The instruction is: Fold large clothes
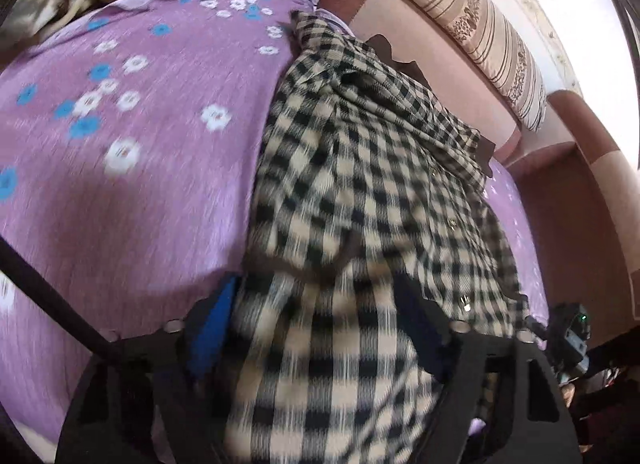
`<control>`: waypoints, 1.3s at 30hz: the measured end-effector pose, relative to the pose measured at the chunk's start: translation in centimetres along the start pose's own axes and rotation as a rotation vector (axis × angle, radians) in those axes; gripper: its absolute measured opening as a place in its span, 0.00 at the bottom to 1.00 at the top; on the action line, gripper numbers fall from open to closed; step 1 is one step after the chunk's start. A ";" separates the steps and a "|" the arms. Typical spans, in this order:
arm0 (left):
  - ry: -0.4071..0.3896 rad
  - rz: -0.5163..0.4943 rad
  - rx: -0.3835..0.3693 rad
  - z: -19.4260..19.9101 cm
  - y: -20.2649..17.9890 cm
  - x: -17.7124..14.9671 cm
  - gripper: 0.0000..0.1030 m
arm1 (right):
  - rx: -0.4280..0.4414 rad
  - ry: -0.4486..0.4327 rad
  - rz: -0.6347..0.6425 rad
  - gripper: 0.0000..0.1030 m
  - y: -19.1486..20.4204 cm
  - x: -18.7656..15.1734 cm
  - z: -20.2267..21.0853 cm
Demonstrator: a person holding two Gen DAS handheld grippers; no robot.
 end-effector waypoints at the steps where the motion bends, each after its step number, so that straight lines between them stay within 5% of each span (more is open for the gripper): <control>1: 0.001 0.012 -0.003 0.4 0.2 -0.4 0.62 | 0.004 0.005 0.005 0.49 0.2 -0.6 0.0; 8: -0.013 0.089 -0.039 2.6 0.9 -4.5 0.61 | 0.008 0.033 0.022 0.49 0.7 -4.1 -0.3; 13: -0.025 0.009 -0.013 2.5 -0.8 -5.5 0.78 | 0.015 0.082 0.047 0.49 1.0 -6.8 -1.1; 17: -0.023 -0.059 0.036 2.1 -2.3 -6.7 0.79 | -0.051 0.061 0.111 0.45 1.7 -7.4 -2.1; 18: -0.021 -0.077 0.065 2.1 -2.6 -6.9 0.71 | -0.081 0.047 0.117 0.33 1.6 -7.2 -2.2; 19: -0.018 -0.090 0.093 2.1 -2.6 -7.0 0.45 | -0.111 0.037 0.117 0.23 1.3 -7.2 -2.4; 21: -0.009 -0.109 0.167 2.5 -2.1 -7.2 0.12 | -0.130 0.020 0.105 0.15 0.9 -7.2 -2.3; 29: -0.042 -0.044 0.080 6.5 -2.5 -7.4 0.08 | -0.141 -0.033 0.183 0.07 3.2 -8.0 1.1; 39: -0.026 -0.030 0.034 10.6 -2.3 -11.4 0.08 | -0.170 0.047 0.310 0.07 4.0 -12.8 3.3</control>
Point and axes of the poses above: each gripper's, at about its wrist camera, not at the fingertips, and z roughly against the way its jaws point, y to its left, x to its top, the point moved 9 cm from there along -z, roughly the way its jaws point, and after that the axes turned 5 degrees about -z, right-handed, at the moved point
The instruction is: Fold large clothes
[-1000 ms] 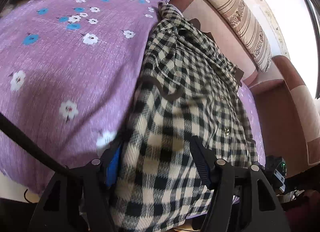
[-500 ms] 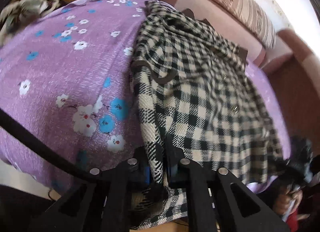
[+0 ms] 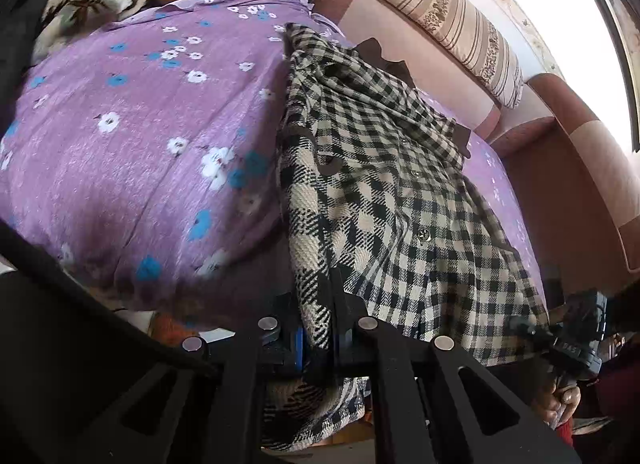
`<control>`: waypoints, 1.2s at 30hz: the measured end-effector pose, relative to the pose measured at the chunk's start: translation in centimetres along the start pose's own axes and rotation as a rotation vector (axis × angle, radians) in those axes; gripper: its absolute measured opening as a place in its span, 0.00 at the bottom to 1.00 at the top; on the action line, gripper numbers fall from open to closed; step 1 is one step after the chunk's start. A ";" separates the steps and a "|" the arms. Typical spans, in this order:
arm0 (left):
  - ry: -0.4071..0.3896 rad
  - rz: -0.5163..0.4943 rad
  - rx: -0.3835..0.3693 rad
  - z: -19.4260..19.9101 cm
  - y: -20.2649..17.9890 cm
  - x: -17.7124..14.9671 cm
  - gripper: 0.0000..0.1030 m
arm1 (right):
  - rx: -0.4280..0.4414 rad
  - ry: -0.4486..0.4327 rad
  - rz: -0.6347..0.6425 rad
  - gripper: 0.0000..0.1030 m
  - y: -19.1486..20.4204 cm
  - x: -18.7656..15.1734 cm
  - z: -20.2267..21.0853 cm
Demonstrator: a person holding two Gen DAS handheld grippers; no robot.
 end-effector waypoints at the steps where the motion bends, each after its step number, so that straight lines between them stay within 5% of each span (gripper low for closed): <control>1: -0.001 -0.002 0.004 0.0 -0.1 0.1 0.08 | -0.003 0.001 -0.005 0.07 -0.2 0.1 0.0; 15: -0.017 -0.018 -0.016 1.0 -1.1 1.1 0.08 | 0.022 0.002 0.028 0.07 1.3 2.1 0.4; 22: -0.038 -0.011 -0.119 1.3 -3.2 5.8 0.08 | 0.067 -0.058 0.081 0.08 4.5 8.2 1.1; 31: -0.091 -0.069 -0.084 -4.2 -7.0 21.0 0.09 | -0.100 -0.189 0.133 0.08 6.6 24.5 -3.5; 36: -0.119 -0.073 0.066 -10.2 -6.3 30.4 0.10 | -0.272 -0.229 0.110 0.11 4.6 32.5 -8.2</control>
Point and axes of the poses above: each gripper's, at about its wrist camera, not at the fingertips, and z roughly against the way its jaws point, y to its left, x to its top, the point moved 9 cm from there along -z, roughly the way its jaws point, and after that the axes turned 5 degrees about -z, right-handed, at the moved point
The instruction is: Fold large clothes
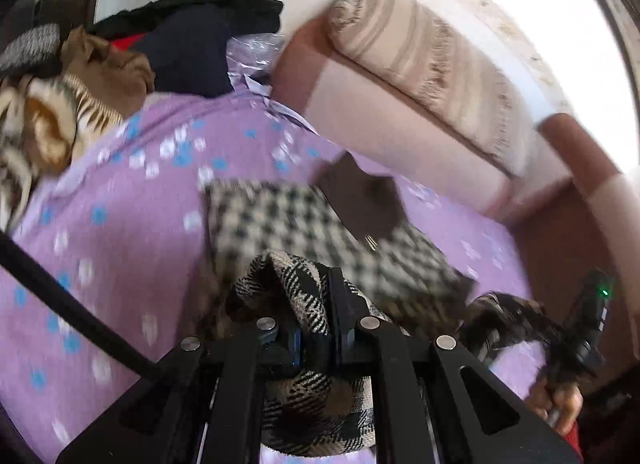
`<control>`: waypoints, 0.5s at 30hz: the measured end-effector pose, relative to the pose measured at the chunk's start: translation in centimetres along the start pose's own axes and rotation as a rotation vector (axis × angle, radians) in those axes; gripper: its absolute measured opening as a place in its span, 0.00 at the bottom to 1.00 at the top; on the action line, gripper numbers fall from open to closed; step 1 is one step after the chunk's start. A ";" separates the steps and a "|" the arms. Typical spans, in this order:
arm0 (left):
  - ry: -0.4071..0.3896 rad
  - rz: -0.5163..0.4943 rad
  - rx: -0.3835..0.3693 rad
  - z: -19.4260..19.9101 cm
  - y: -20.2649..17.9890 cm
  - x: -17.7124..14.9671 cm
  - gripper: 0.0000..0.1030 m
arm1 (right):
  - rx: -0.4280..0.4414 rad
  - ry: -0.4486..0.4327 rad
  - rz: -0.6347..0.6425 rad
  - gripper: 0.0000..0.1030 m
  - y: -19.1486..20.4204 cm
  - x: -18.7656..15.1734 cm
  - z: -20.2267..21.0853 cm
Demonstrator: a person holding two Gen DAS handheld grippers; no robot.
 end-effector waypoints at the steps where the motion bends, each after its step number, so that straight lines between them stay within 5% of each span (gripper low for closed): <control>1: 0.002 0.005 0.027 -1.1 0.3 0.8 0.11 | -0.029 0.011 -0.017 0.12 -0.8 0.8 -1.4; 4: 0.050 0.065 0.089 -5.6 2.3 2.6 0.13 | -0.112 0.063 -0.106 0.27 -3.9 2.2 -6.4; 8: 0.061 0.221 -0.016 -7.9 4.3 3.6 0.19 | -0.072 0.087 -0.210 0.33 -5.8 3.0 -9.4; 10: 0.030 0.290 -0.076 -7.9 5.1 4.3 0.42 | -0.021 0.072 -0.261 0.42 -6.0 3.5 -9.5; 15: -0.077 0.463 -0.201 -6.2 6.9 6.3 0.62 | 0.040 0.030 -0.342 0.48 -7.6 5.0 -9.1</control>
Point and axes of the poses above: each gripper's, at about its wrist camera, not at the fingertips, and z roughly against the way its jaws point, y to its left, x to its top, the point moved 9 cm from there along -z, roughly the way its jaws point, and after that the axes turned 5 degrees about -z, right-handed, at the moved point
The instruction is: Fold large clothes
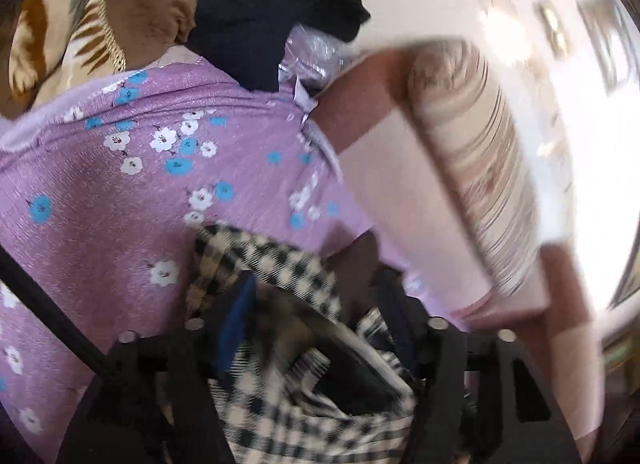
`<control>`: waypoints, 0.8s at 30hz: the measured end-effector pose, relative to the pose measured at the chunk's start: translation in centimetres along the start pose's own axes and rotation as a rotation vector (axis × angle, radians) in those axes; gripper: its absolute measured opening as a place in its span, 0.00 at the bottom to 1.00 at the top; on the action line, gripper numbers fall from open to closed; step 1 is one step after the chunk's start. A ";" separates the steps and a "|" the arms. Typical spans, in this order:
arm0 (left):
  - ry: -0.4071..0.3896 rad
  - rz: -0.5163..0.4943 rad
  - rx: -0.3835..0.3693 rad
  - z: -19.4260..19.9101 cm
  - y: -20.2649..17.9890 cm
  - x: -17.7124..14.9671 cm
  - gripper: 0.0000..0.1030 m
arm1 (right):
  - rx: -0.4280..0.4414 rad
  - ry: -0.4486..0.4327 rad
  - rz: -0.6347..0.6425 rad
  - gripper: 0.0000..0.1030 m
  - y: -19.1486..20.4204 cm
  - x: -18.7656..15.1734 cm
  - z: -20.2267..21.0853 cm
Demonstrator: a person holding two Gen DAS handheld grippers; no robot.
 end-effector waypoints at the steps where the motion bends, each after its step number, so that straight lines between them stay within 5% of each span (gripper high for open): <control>1: -0.005 0.021 -0.016 0.3 0.0 0.3 0.62 | 0.026 -0.004 -0.031 0.48 -0.3 0.4 0.4; 4: -0.009 -0.028 0.023 1.0 -0.4 0.6 0.62 | 0.052 -0.019 -0.059 0.50 0.1 1.0 1.5; 7: -0.012 -0.158 0.113 2.1 -1.0 -0.4 0.64 | -0.001 -0.092 0.013 0.61 0.7 1.8 4.1; 11: 0.008 -0.267 0.216 3.7 -1.0 -3.7 0.66 | -0.042 -0.116 0.074 0.61 1.1 1.3 6.7; 18: 0.020 -0.426 0.375 6.1 1.6 -11.1 0.66 | -0.118 0.002 0.359 0.61 1.2 -9.4 9.7; 24: -0.035 -0.618 0.517 7.5 2.5 -15.2 0.66 | -0.199 0.009 0.461 0.61 -2.8 -17.7 13.1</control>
Point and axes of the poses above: each gripper's, at about its wrist camera, not at the fingertips, and z roughly against the way its jaws point, y to its left, x to its top, the point moved 9 cm from there along -z, roughly the way its jaws point, and after that the axes turned 5 degrees about -z, right-handed, at the moved point
